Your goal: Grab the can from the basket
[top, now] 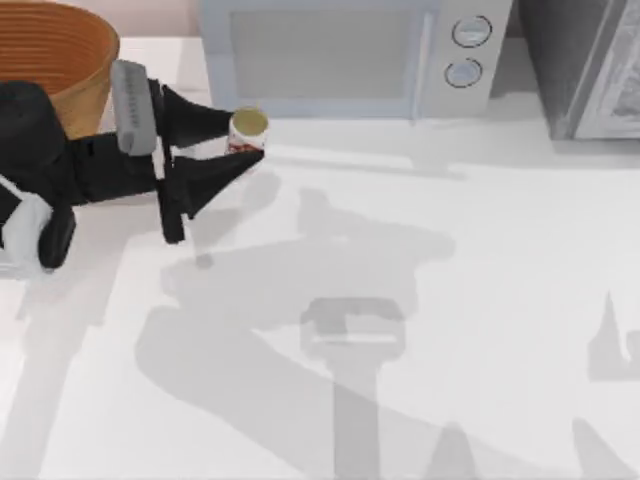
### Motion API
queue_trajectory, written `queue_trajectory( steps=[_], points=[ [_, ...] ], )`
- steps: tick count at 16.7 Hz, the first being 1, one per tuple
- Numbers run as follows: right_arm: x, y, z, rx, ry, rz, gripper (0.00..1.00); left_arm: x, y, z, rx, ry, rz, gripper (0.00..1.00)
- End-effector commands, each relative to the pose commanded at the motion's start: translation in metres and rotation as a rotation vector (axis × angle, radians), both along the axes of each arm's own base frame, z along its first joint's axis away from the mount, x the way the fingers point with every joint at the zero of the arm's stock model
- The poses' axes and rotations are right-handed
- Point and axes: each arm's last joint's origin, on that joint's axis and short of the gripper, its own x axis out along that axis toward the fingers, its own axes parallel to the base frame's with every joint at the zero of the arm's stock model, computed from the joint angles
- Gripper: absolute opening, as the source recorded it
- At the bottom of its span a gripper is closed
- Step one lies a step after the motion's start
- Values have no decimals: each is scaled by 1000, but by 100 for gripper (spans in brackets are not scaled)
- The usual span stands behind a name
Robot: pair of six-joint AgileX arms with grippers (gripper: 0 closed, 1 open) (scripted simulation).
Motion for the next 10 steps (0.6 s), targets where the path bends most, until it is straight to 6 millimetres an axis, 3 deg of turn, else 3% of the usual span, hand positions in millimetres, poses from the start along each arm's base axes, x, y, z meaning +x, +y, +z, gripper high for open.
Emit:
queue_trajectory(
  steps=[6,8,10],
  points=[
    [0,0,0,0,0,0,100,-1,-11,-74,21,111,-179,0],
    [0,0,0,0,0,0,100,-4,-12,-89,23,143,-214,0],
    [0,0,0,0,0,0,100,-5,-12,-91,23,148,-219,0]
  ],
)
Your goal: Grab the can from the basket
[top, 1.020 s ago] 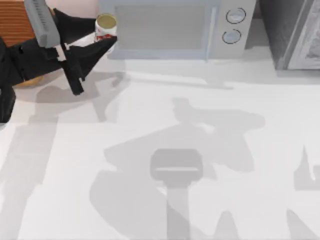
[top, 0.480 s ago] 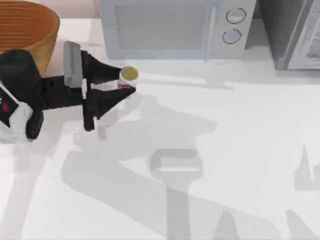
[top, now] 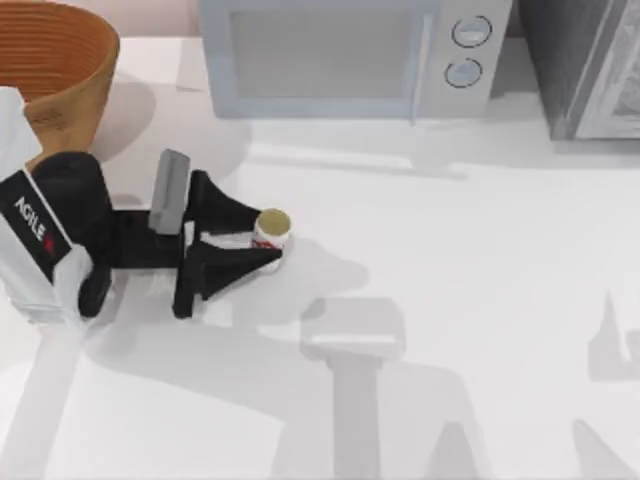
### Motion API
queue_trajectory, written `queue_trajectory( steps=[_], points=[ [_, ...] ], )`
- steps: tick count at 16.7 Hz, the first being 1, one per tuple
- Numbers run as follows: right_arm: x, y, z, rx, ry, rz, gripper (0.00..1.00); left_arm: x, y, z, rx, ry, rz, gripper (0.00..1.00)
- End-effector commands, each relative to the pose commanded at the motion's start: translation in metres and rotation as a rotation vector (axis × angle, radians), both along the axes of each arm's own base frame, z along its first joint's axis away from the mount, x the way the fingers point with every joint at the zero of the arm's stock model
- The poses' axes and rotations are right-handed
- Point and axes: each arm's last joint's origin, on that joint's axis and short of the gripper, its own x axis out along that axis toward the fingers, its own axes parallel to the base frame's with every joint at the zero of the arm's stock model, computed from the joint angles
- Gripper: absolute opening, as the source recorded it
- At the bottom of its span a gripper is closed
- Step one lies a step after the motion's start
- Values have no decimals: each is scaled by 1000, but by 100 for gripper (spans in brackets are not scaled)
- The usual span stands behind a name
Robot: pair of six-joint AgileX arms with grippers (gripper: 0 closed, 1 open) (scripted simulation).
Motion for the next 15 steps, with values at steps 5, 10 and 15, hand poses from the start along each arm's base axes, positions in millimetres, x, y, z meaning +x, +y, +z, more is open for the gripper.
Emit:
queue_trajectory(
  steps=[5,10,15],
  points=[
    [0,0,0,0,0,0,100,0,0,0,0,0,0,0],
    [0,0,0,0,0,0,100,0,0,0,0,0,0,38],
    [0,0,0,0,0,0,100,0,0,0,0,0,0,75]
  ],
)
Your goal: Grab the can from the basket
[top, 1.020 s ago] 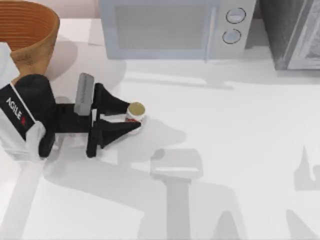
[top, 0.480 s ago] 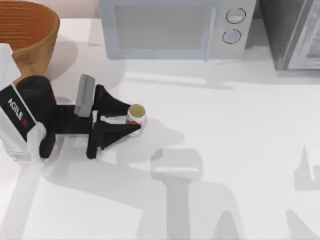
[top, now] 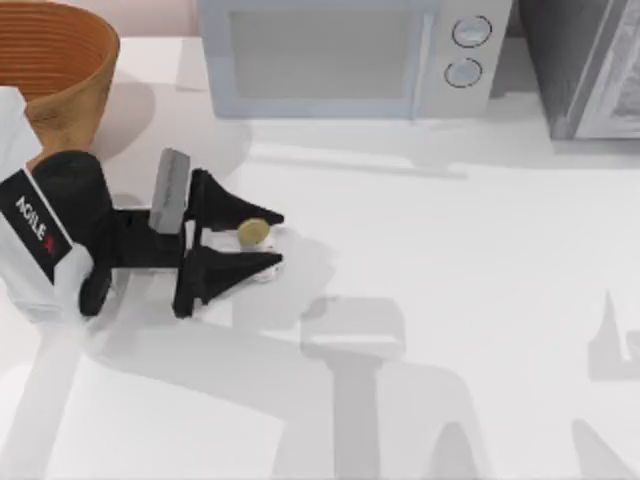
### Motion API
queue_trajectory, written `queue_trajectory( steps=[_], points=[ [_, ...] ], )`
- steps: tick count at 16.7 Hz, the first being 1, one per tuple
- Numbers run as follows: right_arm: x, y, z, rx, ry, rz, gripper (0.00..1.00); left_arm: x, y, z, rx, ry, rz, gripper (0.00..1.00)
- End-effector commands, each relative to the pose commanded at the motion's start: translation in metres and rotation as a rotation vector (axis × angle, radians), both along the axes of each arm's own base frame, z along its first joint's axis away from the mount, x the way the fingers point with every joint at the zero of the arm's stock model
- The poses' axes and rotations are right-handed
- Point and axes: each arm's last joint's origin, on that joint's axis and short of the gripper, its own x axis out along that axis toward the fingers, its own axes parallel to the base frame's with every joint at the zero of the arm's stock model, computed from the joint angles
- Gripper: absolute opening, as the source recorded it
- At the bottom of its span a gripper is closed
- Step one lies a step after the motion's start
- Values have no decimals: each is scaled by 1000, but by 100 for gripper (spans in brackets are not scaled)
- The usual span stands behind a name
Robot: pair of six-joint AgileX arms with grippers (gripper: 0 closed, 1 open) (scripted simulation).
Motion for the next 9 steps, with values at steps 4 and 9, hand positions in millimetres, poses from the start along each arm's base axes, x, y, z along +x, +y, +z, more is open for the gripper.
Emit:
queue_trajectory(
  steps=[4,9],
  points=[
    [0,0,0,0,0,0,100,0,0,0,0,0,0,100],
    [0,0,0,0,0,0,100,0,0,0,0,0,0,100]
  ],
)
